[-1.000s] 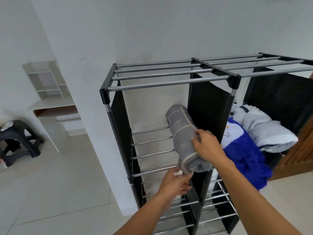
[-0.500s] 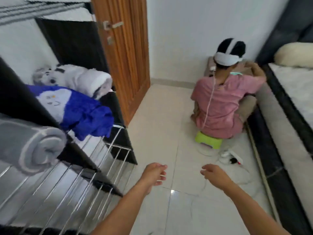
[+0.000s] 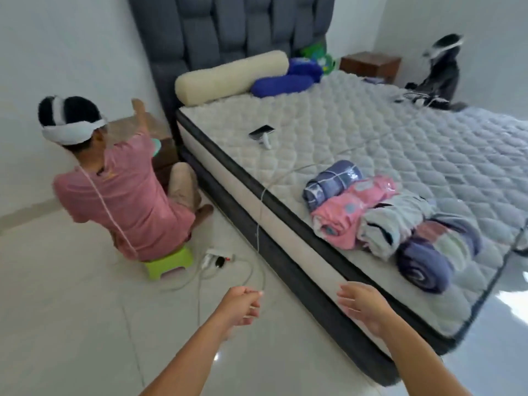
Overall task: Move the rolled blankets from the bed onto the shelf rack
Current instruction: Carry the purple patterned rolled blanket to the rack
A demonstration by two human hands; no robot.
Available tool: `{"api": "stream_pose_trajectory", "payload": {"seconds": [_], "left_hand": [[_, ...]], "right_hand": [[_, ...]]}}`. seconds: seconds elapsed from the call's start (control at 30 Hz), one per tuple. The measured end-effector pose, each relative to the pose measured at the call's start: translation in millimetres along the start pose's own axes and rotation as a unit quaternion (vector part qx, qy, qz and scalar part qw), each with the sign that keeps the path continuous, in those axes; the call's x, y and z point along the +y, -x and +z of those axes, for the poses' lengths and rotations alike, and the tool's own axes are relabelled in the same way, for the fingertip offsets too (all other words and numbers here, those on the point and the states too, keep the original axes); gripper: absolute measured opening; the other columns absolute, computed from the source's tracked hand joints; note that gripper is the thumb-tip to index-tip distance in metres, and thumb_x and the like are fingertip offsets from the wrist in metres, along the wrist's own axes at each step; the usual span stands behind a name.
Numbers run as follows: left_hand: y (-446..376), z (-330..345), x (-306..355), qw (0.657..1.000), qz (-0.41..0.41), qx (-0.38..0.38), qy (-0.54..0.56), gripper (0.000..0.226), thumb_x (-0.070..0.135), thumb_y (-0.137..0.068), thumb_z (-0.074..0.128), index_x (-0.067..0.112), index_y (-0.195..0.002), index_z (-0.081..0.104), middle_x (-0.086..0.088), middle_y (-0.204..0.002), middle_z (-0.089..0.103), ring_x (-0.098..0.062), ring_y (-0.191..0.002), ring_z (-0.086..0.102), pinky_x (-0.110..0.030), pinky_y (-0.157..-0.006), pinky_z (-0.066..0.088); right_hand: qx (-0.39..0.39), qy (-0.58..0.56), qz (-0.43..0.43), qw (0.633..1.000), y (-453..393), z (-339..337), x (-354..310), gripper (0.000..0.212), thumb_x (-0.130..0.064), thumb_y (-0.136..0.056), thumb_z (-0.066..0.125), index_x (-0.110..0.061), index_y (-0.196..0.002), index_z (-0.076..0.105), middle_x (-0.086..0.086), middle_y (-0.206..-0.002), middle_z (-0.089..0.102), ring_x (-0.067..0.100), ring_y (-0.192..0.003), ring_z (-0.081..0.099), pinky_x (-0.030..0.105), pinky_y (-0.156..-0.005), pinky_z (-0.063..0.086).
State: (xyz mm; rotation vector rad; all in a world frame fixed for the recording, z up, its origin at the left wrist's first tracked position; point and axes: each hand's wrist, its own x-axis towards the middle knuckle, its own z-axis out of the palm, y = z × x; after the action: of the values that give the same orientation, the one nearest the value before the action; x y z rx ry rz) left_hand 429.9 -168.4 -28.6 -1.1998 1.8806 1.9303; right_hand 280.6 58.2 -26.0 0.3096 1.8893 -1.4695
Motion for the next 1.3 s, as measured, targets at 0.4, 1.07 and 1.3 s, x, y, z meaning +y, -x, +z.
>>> {"api": "stream_pose_trajectory", "payload": {"seconds": [0.4, 1.07, 1.3], "left_hand": [[-125, 232, 144, 0.964, -0.007, -0.228, -0.134, 0.015, 0.03, -0.092, 0.06, 0.017, -0.093, 0.053, -0.001, -0.086, 0.058, -0.014, -0.069, 0.059, -0.026, -0.061, 0.047], [-224, 431, 202, 0.894, -0.296, -0.286, -0.178, 0.08, 0.053, -0.08, 0.067, 0.021, -0.146, 0.034, -0.009, -0.158, 0.024, -0.036, -0.138, 0.037, -0.056, -0.096, 0.045], [-237, 452, 200, 0.897, -0.351, -0.224, -0.149, 0.056, 0.044, -0.084, 0.066, 0.018, -0.131, 0.049, -0.012, -0.149, 0.039, -0.036, -0.13, 0.047, -0.053, -0.094, 0.045]], "right_hand": [[0.188, -0.189, 0.007, 0.964, -63, -173, -20, 0.011, -0.015, -0.096, 0.05, -0.01, -0.101, 0.059, 0.01, -0.094, 0.061, 0.025, -0.085, 0.059, 0.032, -0.07, 0.046], [0.254, -0.113, 0.096, 0.956, -219, -323, -59, 0.072, -0.053, -0.07, 0.074, -0.008, -0.123, 0.055, 0.01, -0.114, 0.062, 0.026, -0.099, 0.058, 0.037, -0.074, 0.047], [0.181, -0.088, 0.102, 0.974, -282, -347, -77, 0.08, -0.04, -0.063, 0.084, -0.016, -0.132, 0.052, 0.004, -0.132, 0.056, 0.023, -0.114, 0.052, 0.039, -0.103, 0.041]]}}
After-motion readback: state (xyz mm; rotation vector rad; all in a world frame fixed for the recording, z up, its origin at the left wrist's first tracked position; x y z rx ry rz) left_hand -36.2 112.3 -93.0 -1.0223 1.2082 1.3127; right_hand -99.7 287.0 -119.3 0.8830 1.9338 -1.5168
